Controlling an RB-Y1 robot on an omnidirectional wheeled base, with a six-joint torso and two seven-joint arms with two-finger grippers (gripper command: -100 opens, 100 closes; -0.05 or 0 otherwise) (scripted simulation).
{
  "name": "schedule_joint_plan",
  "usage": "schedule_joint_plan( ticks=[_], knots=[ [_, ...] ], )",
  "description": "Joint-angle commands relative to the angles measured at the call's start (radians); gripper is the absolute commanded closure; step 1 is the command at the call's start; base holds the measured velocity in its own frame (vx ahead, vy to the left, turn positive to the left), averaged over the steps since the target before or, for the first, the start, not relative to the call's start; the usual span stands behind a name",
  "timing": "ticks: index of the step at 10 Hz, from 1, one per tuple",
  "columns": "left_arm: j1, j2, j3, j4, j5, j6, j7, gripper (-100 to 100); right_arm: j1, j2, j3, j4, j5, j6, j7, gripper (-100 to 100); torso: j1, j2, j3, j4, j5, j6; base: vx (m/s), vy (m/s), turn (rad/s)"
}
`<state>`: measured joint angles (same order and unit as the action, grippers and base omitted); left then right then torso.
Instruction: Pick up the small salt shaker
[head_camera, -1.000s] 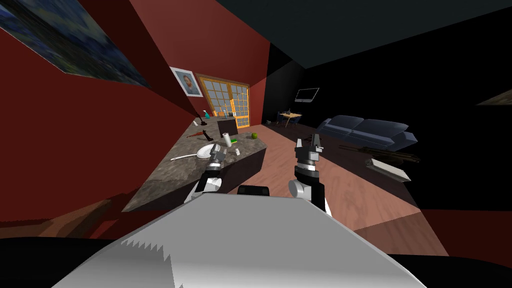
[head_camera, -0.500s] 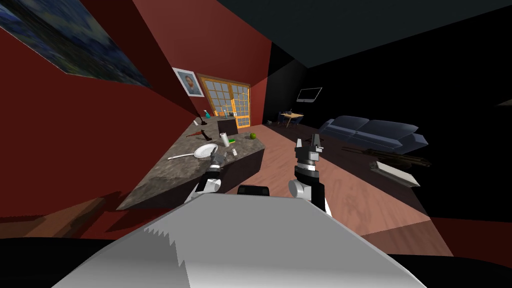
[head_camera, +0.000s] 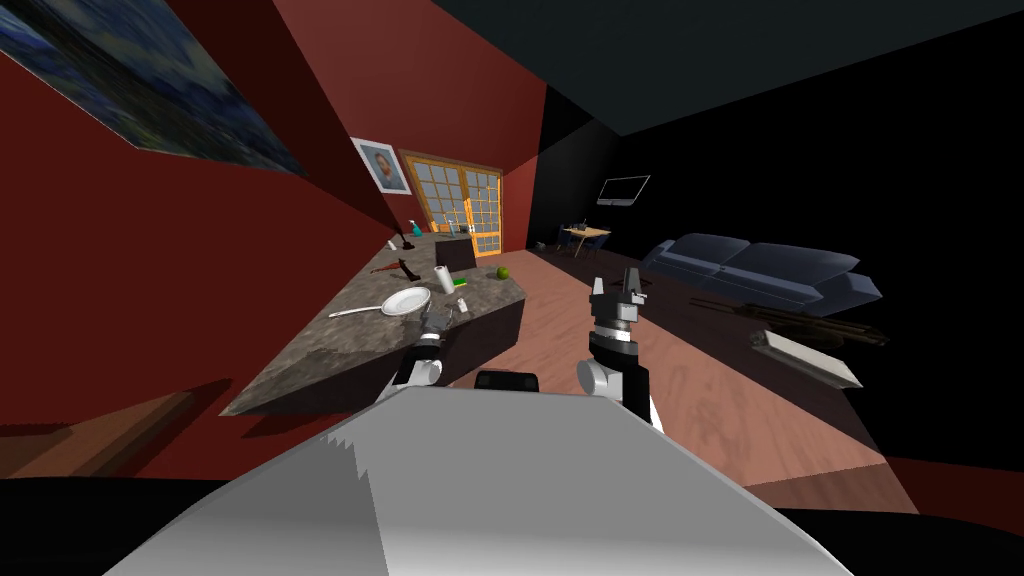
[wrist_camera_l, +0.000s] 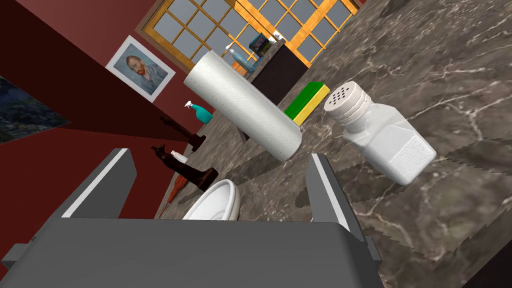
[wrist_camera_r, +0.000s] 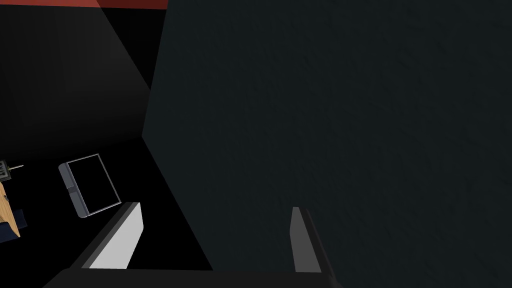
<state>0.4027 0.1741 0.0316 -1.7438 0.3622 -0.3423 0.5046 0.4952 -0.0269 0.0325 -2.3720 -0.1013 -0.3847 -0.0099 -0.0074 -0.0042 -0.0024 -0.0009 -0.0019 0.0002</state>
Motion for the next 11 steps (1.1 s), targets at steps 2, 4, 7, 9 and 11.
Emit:
schedule_joint_plan(
  ticks=[2,4,7,9,11],
  knots=[
    [-0.001,0.000,0.005,0.038,0.059,-0.018,0.031,-100,0.000,0.000,0.000,0.000,0.000,0.000,0.000,0,0.001,0.000,0.000,0.000,0.000,0.000,0.061,-0.101,0.036],
    [-0.005,-0.007,0.008,0.069,0.107,-0.035,0.049,-100,0.000,0.000,0.000,0.000,0.000,0.000,0.000,0,0.001,0.000,0.000,0.000,0.000,0.000,0.055,-0.116,0.042],
    [-0.010,-0.027,0.013,0.112,0.184,-0.066,0.075,-100,0.000,0.000,0.000,0.000,0.000,0.000,0.000,0,0.002,-0.002,-0.001,-0.001,0.000,0.000,0.093,-0.100,0.037],
    [-0.014,-0.048,0.017,0.139,0.234,-0.087,0.089,-100,0.000,0.000,0.000,0.000,0.000,0.000,0.000,0,0.001,-0.003,-0.002,-0.001,0.000,0.000,0.093,-0.086,0.043],
    [-0.017,-0.080,0.022,0.162,0.279,-0.108,0.102,-100,0.000,0.000,0.000,0.000,0.000,0.000,0.000,0,0.004,-0.003,-0.002,-0.001,0.001,0.000,0.095,-0.056,0.037]
  ],
)
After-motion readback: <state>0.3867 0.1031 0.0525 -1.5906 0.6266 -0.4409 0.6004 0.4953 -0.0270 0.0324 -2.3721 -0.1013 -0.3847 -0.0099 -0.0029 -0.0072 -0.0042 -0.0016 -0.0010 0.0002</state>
